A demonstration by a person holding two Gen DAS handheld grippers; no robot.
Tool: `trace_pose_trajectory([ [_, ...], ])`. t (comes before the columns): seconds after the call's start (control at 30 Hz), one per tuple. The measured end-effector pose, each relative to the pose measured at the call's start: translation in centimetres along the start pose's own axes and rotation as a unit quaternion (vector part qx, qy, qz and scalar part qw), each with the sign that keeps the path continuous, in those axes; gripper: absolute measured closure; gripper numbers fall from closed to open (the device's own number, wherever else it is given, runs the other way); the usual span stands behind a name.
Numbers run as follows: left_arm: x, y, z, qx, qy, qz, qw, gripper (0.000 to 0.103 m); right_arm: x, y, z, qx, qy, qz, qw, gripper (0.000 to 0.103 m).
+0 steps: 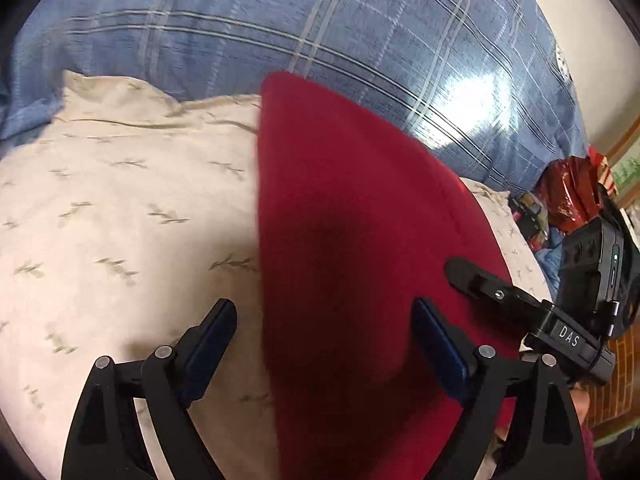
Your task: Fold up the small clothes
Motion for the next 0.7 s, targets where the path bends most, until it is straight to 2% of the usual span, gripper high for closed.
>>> trace_pose_trajectory([
  [0.03, 0.1, 0.4, -0.1, -0.005, 0.003, -0.001, 1.0000, 0.016, 0.1, 0.1, 0.2, -0.001, -0.005, 0.000, 1.000, 0.039],
  [0.07, 0.3, 0.6, -0.1, -0.008, 0.007, -0.002, 0.9999, 0.029, 0.3, 0.0, 0.4, -0.002, -0.007, -0.004, 1.000, 0.046],
  [0.13, 0.4, 0.0, -0.4, -0.004, 0.015, -0.003, 0.9999, 0.039, 0.3, -0.7, 1.1, -0.011, -0.013, -0.008, 1.000, 0.058],
  [0.17, 0.3, -0.7, -0.5, -0.002, 0.022, -0.006, 0.9997, 0.048, 0.3, -1.4, 1.6, -0.011, -0.021, -0.014, 1.000, 0.062],
  [0.23, 0.1, -1.9, -0.9, -0.006, 0.032, -0.008, 0.9994, 0.054, 0.2, -2.6, 2.9, 0.002, -0.035, -0.018, 0.999, 0.064],
  [0.37, -3.0, -7.1, -1.0, -0.005, 0.041, -0.016, 0.9990, 0.055, -2.2, -5.2, 6.4, 0.036, -0.056, -0.006, 0.998, 0.064],
  [0.43, -5.1, -9.2, -0.4, 0.006, 0.038, -0.017, 0.9991, 0.055, -4.5, -5.8, 7.7, 0.063, -0.051, 0.014, 0.997, 0.064],
  [0.5, -7.6, -10.2, 0.7, 0.023, 0.030, -0.012, 0.9992, 0.053, -6.6, -5.2, 8.4, 0.072, -0.050, 0.036, 0.995, 0.057],
  [0.57, -9.4, -10.0, 2.0, 0.052, 0.025, -0.008, 0.9983, 0.050, -8.3, -4.4, 8.5, 0.020, -0.079, 0.056, 0.995, 0.045],
  [0.6, -10.1, -9.8, 2.8, 0.069, 0.023, -0.006, 0.9973, 0.048, -8.7, -4.7, 8.4, -0.004, -0.090, 0.049, 0.995, 0.044],
  [0.67, -10.4, -11.0, 3.3, 0.066, 0.015, -0.022, 0.9975, 0.047, -8.5, -6.4, 8.7, -0.012, -0.094, 0.029, 0.995, 0.044],
  [0.7, -10.1, -11.9, 3.3, 0.079, 0.018, -0.034, 0.9961, 0.047, -8.1, -7.9, 9.0, -0.021, -0.099, 0.010, 0.995, 0.044],
])
Point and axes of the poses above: each gripper's, at about its wrist camera, not at the fingertips, and y roughly the way its jaws point, z to its left, x to its top, the point moved 6 cm from there along y, roughly the way its jaws point, and after that the axes turned 2 degrees about z, right-handed, at the moved point
